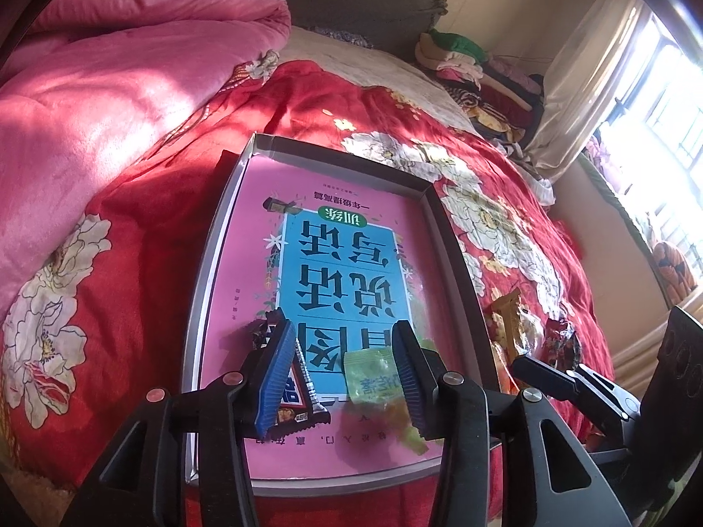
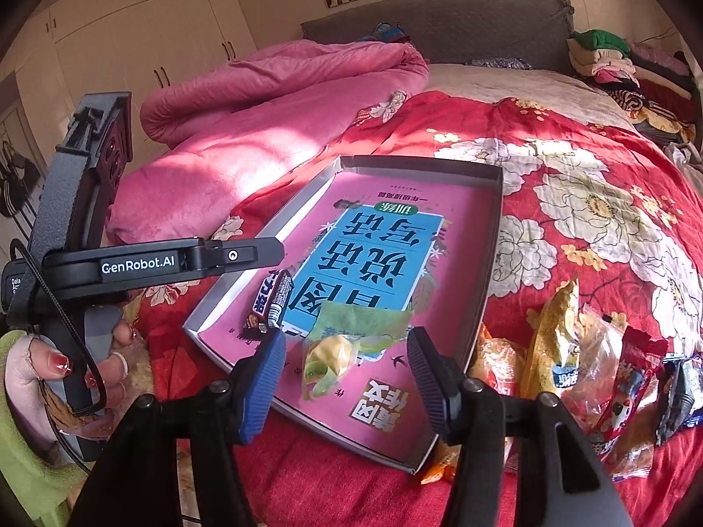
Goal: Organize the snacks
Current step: 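Open the left tool to drop the Snickers while the right tool releases the green bag into the tray, then move both open tools back from the tray toward the snack pile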
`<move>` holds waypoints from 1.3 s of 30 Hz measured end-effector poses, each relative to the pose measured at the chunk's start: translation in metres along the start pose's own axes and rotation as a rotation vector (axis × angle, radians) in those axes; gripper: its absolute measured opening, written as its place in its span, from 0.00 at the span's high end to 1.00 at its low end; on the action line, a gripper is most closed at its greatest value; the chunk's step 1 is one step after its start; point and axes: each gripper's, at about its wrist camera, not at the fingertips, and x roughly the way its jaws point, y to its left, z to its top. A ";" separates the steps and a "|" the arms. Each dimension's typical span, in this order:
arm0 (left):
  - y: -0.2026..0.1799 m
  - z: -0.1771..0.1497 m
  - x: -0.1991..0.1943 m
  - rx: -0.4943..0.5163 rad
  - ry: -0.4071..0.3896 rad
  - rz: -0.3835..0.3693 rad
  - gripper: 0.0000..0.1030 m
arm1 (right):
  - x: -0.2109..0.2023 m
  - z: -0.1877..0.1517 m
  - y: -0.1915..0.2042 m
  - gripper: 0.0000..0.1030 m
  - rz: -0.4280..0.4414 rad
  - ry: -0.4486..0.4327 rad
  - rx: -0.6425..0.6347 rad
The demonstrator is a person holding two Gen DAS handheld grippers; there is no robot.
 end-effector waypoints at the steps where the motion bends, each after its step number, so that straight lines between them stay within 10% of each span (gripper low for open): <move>1: -0.001 0.000 -0.001 0.001 -0.003 -0.003 0.51 | -0.002 0.001 -0.002 0.43 -0.006 -0.007 0.004; 15: -0.023 -0.002 -0.017 0.071 -0.063 -0.064 0.32 | -0.036 0.009 -0.028 0.36 -0.085 -0.094 0.046; 39: -0.072 -0.011 -0.031 0.132 -0.072 -0.109 0.27 | -0.116 0.008 -0.088 0.29 -0.256 -0.249 0.120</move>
